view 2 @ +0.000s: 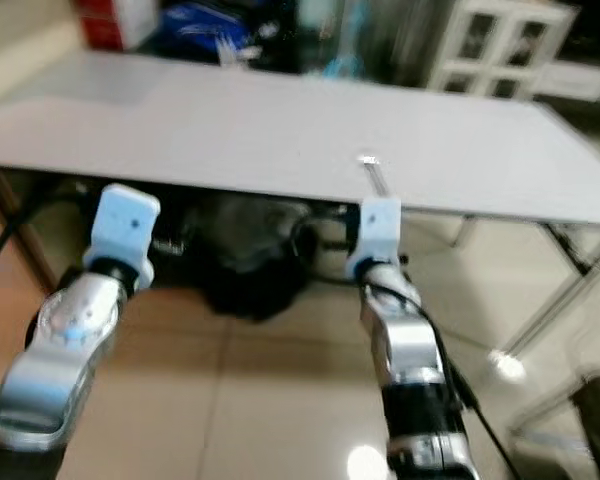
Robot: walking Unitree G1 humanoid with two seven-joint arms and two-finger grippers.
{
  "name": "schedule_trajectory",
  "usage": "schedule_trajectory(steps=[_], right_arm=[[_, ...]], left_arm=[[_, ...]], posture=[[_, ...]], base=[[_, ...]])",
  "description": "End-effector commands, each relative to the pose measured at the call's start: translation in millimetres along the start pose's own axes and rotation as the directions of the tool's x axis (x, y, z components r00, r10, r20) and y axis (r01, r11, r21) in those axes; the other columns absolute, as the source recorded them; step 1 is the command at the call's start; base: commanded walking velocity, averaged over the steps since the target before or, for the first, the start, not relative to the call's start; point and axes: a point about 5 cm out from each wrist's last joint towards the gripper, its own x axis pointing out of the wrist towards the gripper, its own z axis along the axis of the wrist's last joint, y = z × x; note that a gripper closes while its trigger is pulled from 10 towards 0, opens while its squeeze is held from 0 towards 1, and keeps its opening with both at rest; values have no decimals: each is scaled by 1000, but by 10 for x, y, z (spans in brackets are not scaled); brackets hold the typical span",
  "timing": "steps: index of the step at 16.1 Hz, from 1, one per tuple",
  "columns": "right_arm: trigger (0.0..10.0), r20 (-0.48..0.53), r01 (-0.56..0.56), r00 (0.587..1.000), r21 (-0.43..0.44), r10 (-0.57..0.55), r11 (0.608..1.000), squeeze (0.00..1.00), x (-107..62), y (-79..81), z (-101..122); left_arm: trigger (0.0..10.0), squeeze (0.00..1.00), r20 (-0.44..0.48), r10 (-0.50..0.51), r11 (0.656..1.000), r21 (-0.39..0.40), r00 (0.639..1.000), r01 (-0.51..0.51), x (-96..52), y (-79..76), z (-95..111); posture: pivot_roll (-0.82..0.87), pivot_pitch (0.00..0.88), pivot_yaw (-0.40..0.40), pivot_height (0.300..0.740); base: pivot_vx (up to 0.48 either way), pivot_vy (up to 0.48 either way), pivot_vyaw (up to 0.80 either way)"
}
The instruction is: Setting the table
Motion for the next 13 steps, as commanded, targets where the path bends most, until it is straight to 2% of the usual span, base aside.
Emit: schedule_trajectory(steps=[1,3,5,7,9,10,11,12,13], right_arm=[[10000,17,-47,999,-10,47,999,0,24,127,45],[10000,13,-34,999,-5,34,999,0,29,114,37],[10000,13,25,1000,40,-26,999,0,35,46,26],[10000,14,80,997,-35,-80,996,0,4,-45,-21],[10000,19,128,992,-71,-127,989,0,-31,-157,-117],[10000,22,244,970,-129,-243,961,0,-76,-361,-261],[10000,-80,324,937,-158,-339,933,0,-143,-641,-437],[10000,-86,321,938,-141,-335,936,0,-159,-677,-444],[10000,-53,279,958,-41,-281,959,0,-211,-718,-390]], left_arm=[[10000,0,-5,18,1000,13,1000,-18,-5,64,-11],[10000,0,-17,15,1000,16,1000,-15,-22,65,-44],[10000,0,-45,8,1000,24,999,-7,-45,65,-130],[10000,0,-65,-16,999,40,998,18,-54,56,-194],[10000,0,-88,-14,1000,21,996,16,-52,67,-247],[10000,0,-104,-25,1000,-14,994,24,-40,49,-312],[10000,0,-91,-74,997,-4,993,74,-40,-14,-373],[10000,0,-86,-82,997,1,993,82,-44,-22,-383],[10000,0,-80,-94,995,1,992,95,-77,-22,-447]], posture=[[14,0,-104,740],[16,0,-104,740],[13,0,-101,740],[0,0,-73,740],[-17,0,-44,740],[-32,0,-21,740],[-22,0,-30,740],[-22,0,-32,740],[-19,0,-47,740]], base=[[435,0,800],[433,0,800],[405,0,228],[0,0,0],[0,0,0],[0,465,0],[0,480,0],[0,480,0],[0,480,0]])
